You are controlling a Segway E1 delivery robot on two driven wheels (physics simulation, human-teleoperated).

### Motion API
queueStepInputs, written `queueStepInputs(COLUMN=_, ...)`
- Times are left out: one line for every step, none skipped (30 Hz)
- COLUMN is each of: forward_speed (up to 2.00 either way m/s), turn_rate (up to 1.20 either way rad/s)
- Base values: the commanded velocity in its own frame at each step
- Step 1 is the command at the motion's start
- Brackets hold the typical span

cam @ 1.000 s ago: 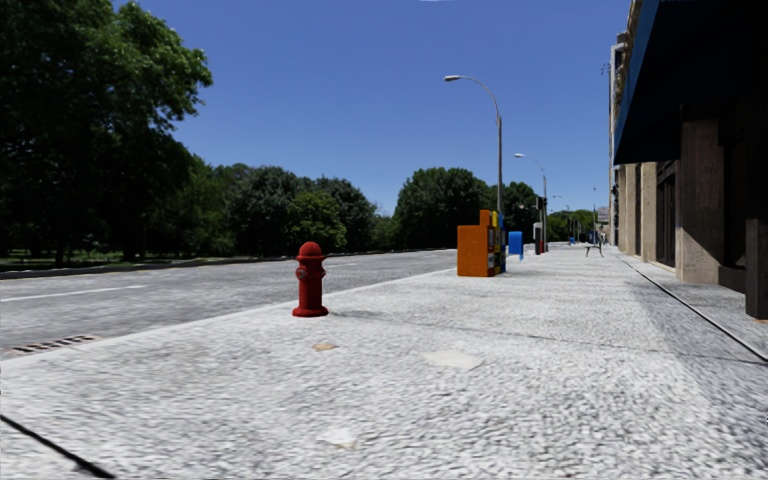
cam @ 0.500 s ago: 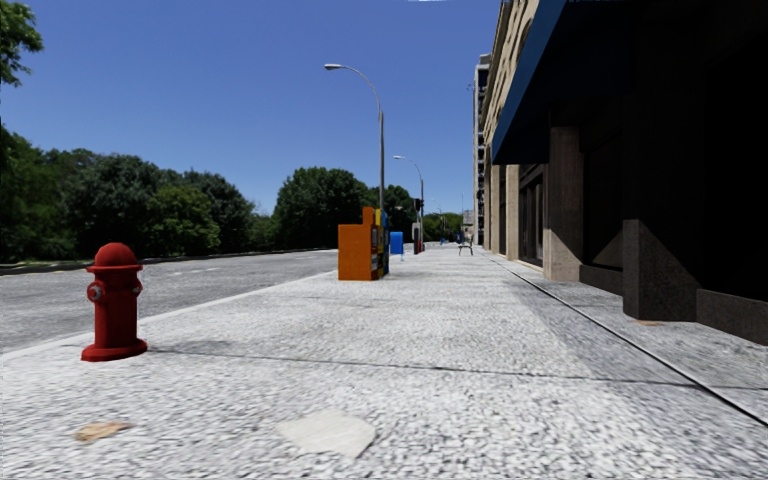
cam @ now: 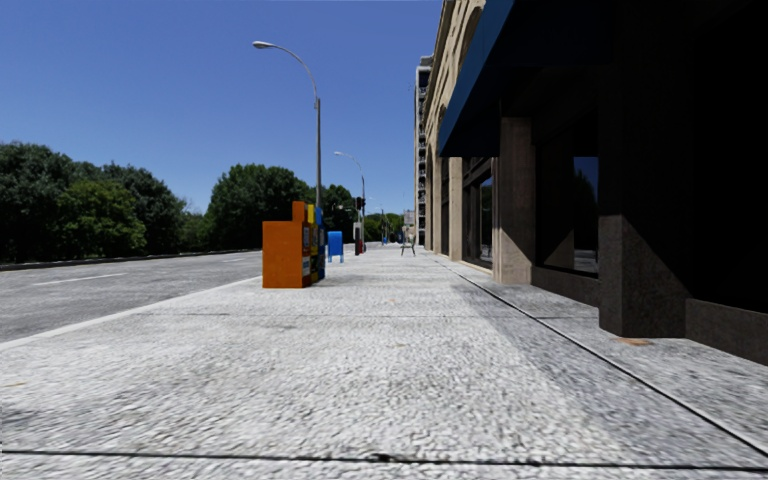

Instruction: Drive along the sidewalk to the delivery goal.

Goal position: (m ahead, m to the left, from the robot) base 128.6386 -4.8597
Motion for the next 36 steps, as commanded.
queueStepInputs(forward_speed=2.0, turn_rate=0.0)
queueStepInputs(forward_speed=2.0, turn_rate=0.0)
queueStepInputs(forward_speed=2.0, turn_rate=0.0)
queueStepInputs(forward_speed=2.0, turn_rate=0.0)
queueStepInputs(forward_speed=2.0, turn_rate=0.0)
queueStepInputs(forward_speed=2.0, turn_rate=0.0)
queueStepInputs(forward_speed=2.0, turn_rate=0.0)
queueStepInputs(forward_speed=2.0, turn_rate=0.0)
queueStepInputs(forward_speed=2.0, turn_rate=0.0)
queueStepInputs(forward_speed=2.0, turn_rate=0.0)
queueStepInputs(forward_speed=2.0, turn_rate=0.0)
queueStepInputs(forward_speed=2.0, turn_rate=0.0)
queueStepInputs(forward_speed=2.0, turn_rate=0.0)
queueStepInputs(forward_speed=2.0, turn_rate=0.0)
queueStepInputs(forward_speed=2.0, turn_rate=0.0)
queueStepInputs(forward_speed=2.0, turn_rate=0.0)
queueStepInputs(forward_speed=2.0, turn_rate=0.0)
queueStepInputs(forward_speed=2.0, turn_rate=0.0)
queueStepInputs(forward_speed=2.0, turn_rate=0.0)
queueStepInputs(forward_speed=2.0, turn_rate=0.0)
queueStepInputs(forward_speed=2.0, turn_rate=0.0)
queueStepInputs(forward_speed=2.0, turn_rate=0.0)
queueStepInputs(forward_speed=2.0, turn_rate=0.0)
queueStepInputs(forward_speed=2.0, turn_rate=0.0)
queueStepInputs(forward_speed=2.0, turn_rate=0.0)
queueStepInputs(forward_speed=2.0, turn_rate=0.0)
queueStepInputs(forward_speed=2.0, turn_rate=0.0)
queueStepInputs(forward_speed=2.0, turn_rate=0.0)
queueStepInputs(forward_speed=2.0, turn_rate=0.0)
queueStepInputs(forward_speed=2.0, turn_rate=0.0)
queueStepInputs(forward_speed=2.0, turn_rate=0.0)
queueStepInputs(forward_speed=2.0, turn_rate=0.0)
queueStepInputs(forward_speed=2.0, turn_rate=0.0)
queueStepInputs(forward_speed=2.0, turn_rate=0.0)
queueStepInputs(forward_speed=2.0, turn_rate=0.0)
queueStepInputs(forward_speed=2.0, turn_rate=0.0)
